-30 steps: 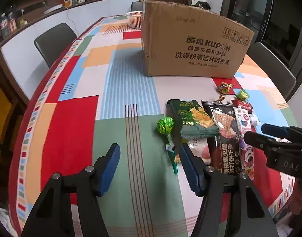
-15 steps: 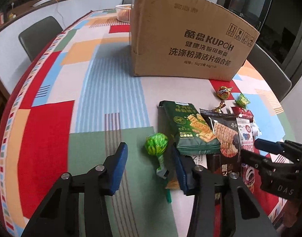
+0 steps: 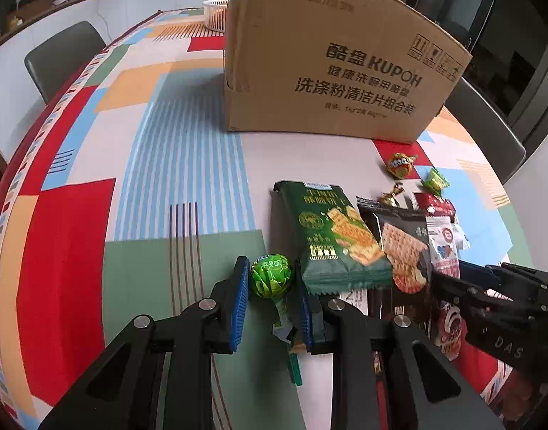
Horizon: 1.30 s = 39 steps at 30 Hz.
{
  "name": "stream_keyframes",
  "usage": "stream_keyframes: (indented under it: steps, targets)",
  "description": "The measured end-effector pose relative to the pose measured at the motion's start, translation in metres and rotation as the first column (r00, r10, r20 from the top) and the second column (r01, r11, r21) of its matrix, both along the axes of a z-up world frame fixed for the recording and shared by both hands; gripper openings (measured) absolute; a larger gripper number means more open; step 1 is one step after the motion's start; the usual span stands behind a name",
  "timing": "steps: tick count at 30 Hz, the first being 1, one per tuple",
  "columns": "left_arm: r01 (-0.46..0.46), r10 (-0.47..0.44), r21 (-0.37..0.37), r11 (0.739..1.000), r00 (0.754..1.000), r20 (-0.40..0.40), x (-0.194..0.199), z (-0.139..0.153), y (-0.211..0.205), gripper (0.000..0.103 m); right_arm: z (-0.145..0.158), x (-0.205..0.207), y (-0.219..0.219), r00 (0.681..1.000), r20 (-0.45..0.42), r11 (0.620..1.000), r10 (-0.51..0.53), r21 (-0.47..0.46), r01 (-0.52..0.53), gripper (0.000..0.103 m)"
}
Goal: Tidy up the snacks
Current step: 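Grasp the green lollipop with the left tool while the right tool grasps the pink-white candy stick, then carry the lollipop and candy stick into the box and open both tools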
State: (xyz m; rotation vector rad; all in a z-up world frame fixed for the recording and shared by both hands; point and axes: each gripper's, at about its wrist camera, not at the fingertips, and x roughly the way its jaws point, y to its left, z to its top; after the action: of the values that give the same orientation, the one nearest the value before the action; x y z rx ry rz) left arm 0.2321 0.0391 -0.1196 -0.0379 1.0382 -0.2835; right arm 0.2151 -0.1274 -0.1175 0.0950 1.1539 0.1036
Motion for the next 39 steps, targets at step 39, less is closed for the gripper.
stream_keyframes:
  steps: [39]
  targets:
    - [0.026, -0.014, -0.051, 0.998, 0.972, 0.233, -0.056, 0.110, -0.017, 0.025, 0.088, -0.033, -0.013, 0.949, 0.305, 0.993, 0.076, 0.067, -0.101, 0.009]
